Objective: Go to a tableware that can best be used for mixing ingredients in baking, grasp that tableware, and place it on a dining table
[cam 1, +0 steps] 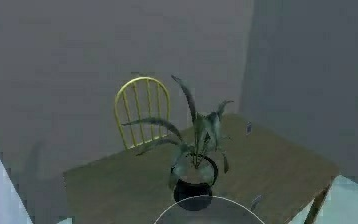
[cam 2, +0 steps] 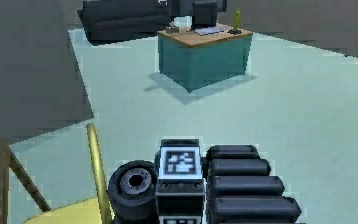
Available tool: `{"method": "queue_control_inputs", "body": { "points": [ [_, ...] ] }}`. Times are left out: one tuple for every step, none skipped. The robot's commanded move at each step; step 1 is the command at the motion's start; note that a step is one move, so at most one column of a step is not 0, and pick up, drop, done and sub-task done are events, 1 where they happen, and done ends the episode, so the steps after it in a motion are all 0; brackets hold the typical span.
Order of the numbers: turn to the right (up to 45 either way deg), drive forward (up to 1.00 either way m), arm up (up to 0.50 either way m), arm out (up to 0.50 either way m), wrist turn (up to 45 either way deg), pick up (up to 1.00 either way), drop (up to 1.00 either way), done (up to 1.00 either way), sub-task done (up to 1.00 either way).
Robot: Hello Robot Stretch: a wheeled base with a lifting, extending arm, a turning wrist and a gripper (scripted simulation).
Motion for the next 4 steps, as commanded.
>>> {"method": "queue_control_inputs", "body": {
  "points": [
    [-45.0, 0.0, 0.0, 0.0, 0.0, 0.0, 0.0, 0.0, 0.0],
    [-15.0, 0.0, 0.0, 0.0, 0.0, 0.0, 0.0, 0.0, 0.0],
    [0.0, 0.0, 0.0, 0.48, 0.0, 0.0, 0.0, 0.0, 0.0],
    [0.0, 0.0, 0.0, 0.0, 39.0, 0.0, 0.0, 0.0, 0.0]
  ]
}}
